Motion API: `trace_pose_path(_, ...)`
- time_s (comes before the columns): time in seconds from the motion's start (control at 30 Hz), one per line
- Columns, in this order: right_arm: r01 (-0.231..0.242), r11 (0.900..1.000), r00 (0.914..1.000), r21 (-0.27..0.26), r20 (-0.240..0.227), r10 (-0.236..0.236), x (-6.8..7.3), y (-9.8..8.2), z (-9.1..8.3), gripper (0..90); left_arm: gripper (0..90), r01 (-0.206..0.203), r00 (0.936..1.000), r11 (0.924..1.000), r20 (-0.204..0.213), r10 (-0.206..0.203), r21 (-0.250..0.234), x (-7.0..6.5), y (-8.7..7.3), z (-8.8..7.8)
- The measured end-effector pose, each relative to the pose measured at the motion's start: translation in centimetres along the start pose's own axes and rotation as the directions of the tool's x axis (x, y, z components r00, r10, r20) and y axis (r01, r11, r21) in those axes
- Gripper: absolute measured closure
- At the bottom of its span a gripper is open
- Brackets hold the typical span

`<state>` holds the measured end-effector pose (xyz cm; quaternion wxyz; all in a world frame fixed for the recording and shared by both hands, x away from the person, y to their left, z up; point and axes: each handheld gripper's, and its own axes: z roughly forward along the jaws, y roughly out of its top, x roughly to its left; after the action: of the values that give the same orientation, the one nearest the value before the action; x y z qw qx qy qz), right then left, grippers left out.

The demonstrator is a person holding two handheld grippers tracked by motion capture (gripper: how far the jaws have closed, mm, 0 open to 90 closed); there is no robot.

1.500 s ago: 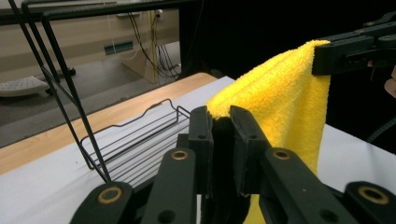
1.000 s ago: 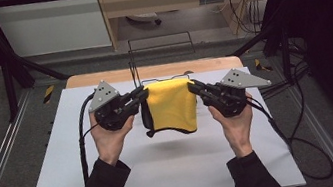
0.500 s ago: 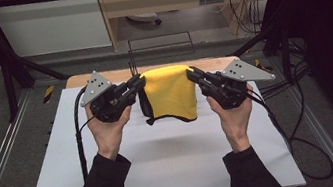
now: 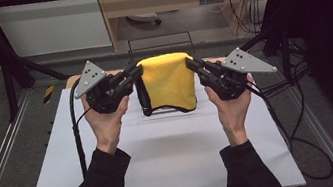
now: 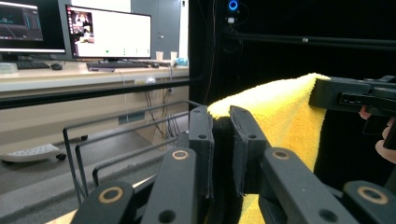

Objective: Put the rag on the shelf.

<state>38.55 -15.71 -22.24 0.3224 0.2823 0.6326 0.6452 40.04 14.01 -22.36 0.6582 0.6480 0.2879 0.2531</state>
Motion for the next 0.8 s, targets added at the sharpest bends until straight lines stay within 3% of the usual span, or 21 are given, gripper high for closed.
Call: trace_pose_path(0.8,0.043,0.996,0.9987,-0.083,0.033,-0.04,-0.8,5.1,1.3,84.4,79.5,-0.042,0.9991,0.9944,-0.011,0.041,-0.097,0.4,5.0,0.9)
